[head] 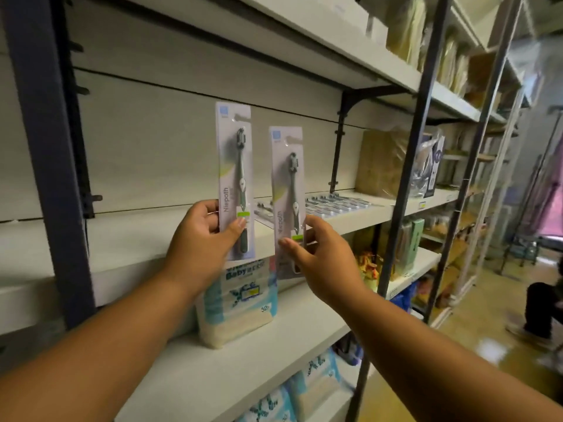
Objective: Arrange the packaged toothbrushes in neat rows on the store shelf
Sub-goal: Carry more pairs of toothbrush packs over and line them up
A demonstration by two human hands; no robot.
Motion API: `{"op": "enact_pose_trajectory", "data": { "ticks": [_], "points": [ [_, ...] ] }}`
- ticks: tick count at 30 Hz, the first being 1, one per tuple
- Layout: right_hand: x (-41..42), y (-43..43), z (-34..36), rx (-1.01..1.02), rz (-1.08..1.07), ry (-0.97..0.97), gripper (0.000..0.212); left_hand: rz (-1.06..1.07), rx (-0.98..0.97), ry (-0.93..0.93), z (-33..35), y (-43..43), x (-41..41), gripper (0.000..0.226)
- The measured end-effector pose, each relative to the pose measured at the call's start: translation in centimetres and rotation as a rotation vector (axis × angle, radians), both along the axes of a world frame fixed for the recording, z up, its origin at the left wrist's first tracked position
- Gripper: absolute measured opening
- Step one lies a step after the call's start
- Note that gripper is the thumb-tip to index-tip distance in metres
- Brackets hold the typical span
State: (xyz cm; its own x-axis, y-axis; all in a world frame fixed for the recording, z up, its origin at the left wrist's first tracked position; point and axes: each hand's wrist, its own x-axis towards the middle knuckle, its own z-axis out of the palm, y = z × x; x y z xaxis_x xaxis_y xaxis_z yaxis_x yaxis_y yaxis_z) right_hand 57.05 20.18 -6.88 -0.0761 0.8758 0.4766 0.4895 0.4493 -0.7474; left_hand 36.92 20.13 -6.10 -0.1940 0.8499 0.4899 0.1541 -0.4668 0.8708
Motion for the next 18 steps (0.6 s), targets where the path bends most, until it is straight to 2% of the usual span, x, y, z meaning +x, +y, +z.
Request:
{"op": "enact_pose_trajectory", "data": {
  "ticks": [5,10,18],
  "points": [
    [-1.9,5.8,1.8,0.031,-0.03,-0.044,0.037,0.015,-0.035,-0.041,1.3,5.4,-1.2,0.027],
    [-2.7,11.0,2.2,0.043,-0.022,-0.089,0.057,0.087,-0.091,-0.083,2.5,9.0,-2.1,0.021],
    [-4.1,17.6,3.4,0.08,0.073,-0.112,0.06,0.253,-0.183,-0.1,3.4,12.2,-2.8,0.024]
  ]
}}
